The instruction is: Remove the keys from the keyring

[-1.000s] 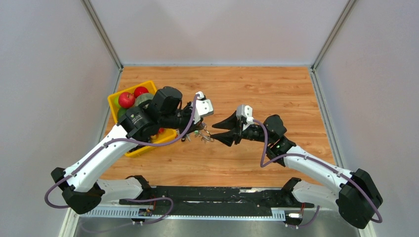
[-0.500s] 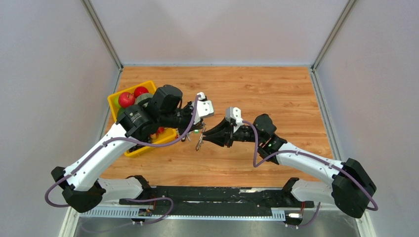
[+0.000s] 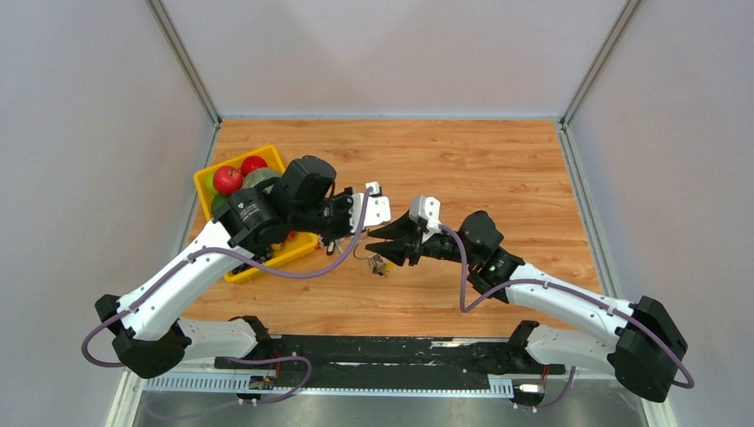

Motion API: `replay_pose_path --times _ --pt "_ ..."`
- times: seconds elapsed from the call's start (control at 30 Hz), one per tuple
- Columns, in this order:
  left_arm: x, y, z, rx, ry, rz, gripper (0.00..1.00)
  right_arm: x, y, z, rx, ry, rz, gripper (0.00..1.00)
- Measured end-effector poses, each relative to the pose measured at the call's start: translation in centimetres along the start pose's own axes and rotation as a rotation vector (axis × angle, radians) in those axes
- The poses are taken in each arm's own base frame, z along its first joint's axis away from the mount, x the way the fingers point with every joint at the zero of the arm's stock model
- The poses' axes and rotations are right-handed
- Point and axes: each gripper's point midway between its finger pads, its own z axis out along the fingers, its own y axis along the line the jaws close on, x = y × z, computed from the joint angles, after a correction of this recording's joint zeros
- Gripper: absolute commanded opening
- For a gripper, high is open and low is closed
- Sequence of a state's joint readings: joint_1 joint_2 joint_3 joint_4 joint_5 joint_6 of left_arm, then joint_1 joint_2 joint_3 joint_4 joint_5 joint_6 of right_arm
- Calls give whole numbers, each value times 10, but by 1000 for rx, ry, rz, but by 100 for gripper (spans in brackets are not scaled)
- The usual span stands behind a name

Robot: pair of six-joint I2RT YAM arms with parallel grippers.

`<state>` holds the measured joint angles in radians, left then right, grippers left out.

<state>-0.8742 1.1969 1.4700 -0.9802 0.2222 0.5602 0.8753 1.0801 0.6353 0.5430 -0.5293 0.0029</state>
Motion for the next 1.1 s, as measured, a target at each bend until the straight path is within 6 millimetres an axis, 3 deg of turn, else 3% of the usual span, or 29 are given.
replay_pose_path --times 0.17,0.5,0.73,0.93,1.1 --pt "5 8 -1 -61 66 144 0 -14 -10 -6 60 -32 -43 54" --pt "33 42 -1 -268 316 450 0 -1 -33 -7 143 4 -65 63" --pt "42 43 -2 -316 319 671 0 11 -46 -9 169 30 -74 57" --pt "21 45 -21 -385 199 759 0 27 -52 -8 186 60 -54 42" --pt "10 45 -20 -402 148 790 0 45 -53 -2 173 87 -13 37"
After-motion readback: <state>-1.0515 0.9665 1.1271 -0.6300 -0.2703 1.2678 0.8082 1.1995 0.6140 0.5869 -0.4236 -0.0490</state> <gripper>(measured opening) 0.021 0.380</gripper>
